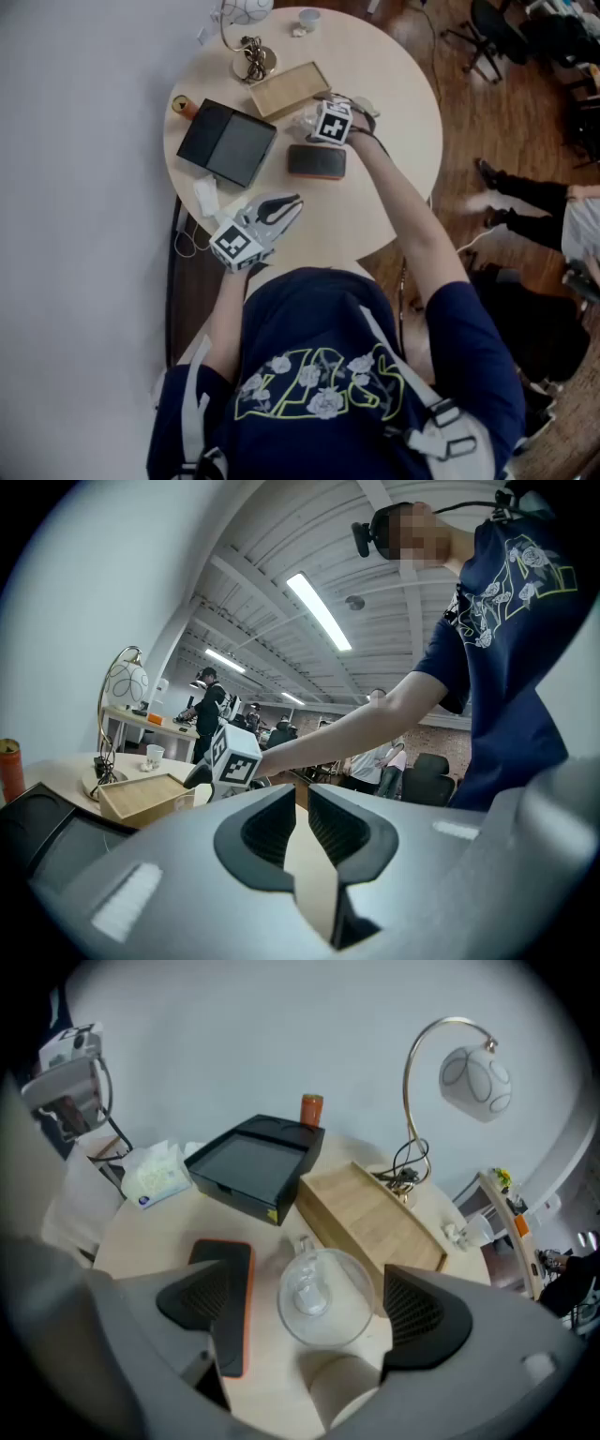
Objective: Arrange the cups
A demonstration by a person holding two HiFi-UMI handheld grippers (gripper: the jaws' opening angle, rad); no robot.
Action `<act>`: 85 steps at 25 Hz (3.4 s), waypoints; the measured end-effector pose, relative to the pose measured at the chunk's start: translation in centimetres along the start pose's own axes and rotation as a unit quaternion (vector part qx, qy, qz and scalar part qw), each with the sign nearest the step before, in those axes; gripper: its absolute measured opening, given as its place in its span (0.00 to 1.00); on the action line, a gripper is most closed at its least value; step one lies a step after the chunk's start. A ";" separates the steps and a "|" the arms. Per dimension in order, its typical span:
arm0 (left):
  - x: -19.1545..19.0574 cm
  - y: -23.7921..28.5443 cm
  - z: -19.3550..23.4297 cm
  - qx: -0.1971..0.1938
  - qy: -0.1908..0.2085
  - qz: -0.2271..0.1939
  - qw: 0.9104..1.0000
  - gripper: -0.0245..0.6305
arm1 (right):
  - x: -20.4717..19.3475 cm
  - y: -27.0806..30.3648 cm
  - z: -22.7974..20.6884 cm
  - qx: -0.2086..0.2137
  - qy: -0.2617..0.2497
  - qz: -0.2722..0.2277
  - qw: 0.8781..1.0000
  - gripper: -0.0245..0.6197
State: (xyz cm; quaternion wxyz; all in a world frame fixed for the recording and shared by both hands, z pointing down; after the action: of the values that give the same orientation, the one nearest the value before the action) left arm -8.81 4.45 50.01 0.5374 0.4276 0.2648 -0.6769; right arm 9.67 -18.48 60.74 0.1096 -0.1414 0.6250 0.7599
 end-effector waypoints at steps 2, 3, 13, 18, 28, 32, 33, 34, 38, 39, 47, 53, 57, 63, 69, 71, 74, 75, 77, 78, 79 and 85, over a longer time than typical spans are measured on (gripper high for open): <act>0.0 -0.2 0.0 0.003 -0.007 -0.001 1.000 0.06 | -0.6 1.5 -0.6 0.010 0.004 0.031 0.999 0.80; 0.0 -0.4 0.0 0.005 -0.011 -0.002 1.000 0.06 | -0.8 2.2 -0.9 0.011 0.004 0.045 0.999 0.80; -0.9 -1.8 0.2 0.038 -0.031 -0.018 0.999 0.06 | -1.0 3.7 -2.2 -0.016 -0.040 0.120 0.992 0.68; -0.5 -2.4 0.8 0.044 -0.033 -0.033 0.998 0.06 | -0.2 2.2 0.2 0.013 -0.044 0.094 0.995 0.67; -0.6 -1.5 0.7 0.023 -0.026 -0.030 0.999 0.06 | 4.9 0.7 9.2 0.043 -0.112 0.032 0.992 0.67; -0.6 -1.6 0.4 0.021 -0.027 -0.032 0.999 0.06 | 5.3 1.5 10.2 0.030 -0.138 0.059 0.988 0.67; -0.6 -1.7 0.4 0.022 -0.028 -0.033 0.999 0.06 | 5.3 1.7 10.4 0.028 -0.143 0.059 0.988 0.67; -0.7 -1.8 0.4 0.022 -0.028 -0.033 0.999 0.06 | 5.4 1.8 10.4 0.023 -0.148 0.057 0.987 0.67; -1.1 -1.9 0.3 0.024 -0.028 -0.032 0.999 0.06 | 4.8 2.2 10.2 -0.004 -0.151 0.044 0.987 0.68; -1.1 -1.9 0.2 0.024 -0.028 -0.032 0.999 0.06 | 4.7 2.2 10.2 -0.005 -0.149 0.038 0.988 0.68; -0.7 -2.2 0.2 0.023 -0.029 -0.045 0.998 0.06 | 3.3 -2.7 10.0 0.007 -0.045 -0.119 0.992 0.82; 0.6 -2.4 1.1 0.025 -0.015 -0.046 0.998 0.06 | 0.0 -11.8 12.6 -0.031 0.068 -0.356 0.931 0.55; 1.7 -1.7 1.6 0.017 -0.004 -0.043 0.999 0.06 | -2.8 -16.3 15.1 -0.091 0.124 -0.444 0.883 0.05; 3.0 -0.5 1.3 -0.005 0.011 -0.035 0.999 0.06 | -5.4 -19.7 19.9 -0.139 0.187 -0.487 0.842 0.05; 2.6 0.3 0.7 -0.020 0.016 -0.019 1.000 0.05 | -5.9 -20.7 23.7 -0.139 0.225 -0.496 0.827 0.05; 2.4 0.3 0.4 -0.023 0.015 -0.019 0.999 0.05 | -5.9 -20.8 24.1 -0.134 0.227 -0.495 0.828 0.05; 2.0 0.1 0.3 -0.026 0.014 -0.020 0.999 0.05 | -5.7 -20.9 24.1 -0.130 0.228 -0.496 0.828 0.05; 2.0 0.1 0.2 -0.026 0.013 -0.019 0.999 0.05 | -5.6 -20.9 24.0 -0.131 0.228 -0.496 0.828 0.05; 2.1 0.0 0.1 -0.024 0.011 -0.019 0.999 0.04 | -5.5 -21.0 23.9 -0.131 0.227 -0.498 0.827 0.05; 2.1 0.0 0.1 -0.024 0.011 -0.019 0.999 0.04 | -5.4 -21.0 23.8 -0.132 0.226 -0.498 0.827 0.05; 2.1 0.0 0.1 -0.024 0.012 -0.020 0.999 0.04 | -5.4 -20.9 23.7 -0.132 0.225 -0.499 0.827 0.05; 1.7 -0.1 0.1 -0.023 0.013 -0.014 1.000 0.04 | -5.1 -20.1 23.4 -0.124 0.217 -0.502 0.828 0.05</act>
State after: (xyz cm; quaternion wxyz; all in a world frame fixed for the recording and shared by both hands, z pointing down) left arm -9.07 3.53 48.56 0.5339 0.4200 0.2938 -0.6725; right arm 19.53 8.48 48.28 0.3191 -0.6094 0.3759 0.6209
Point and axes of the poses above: the fingertips, and each gripper's own axes: y forward along the fingers, z to its left, x out of its top, the point moved 10 cm from there along -y, backward along the fingers, and after that the axes turned 12 degrees about -y, right-handed, at the moved point
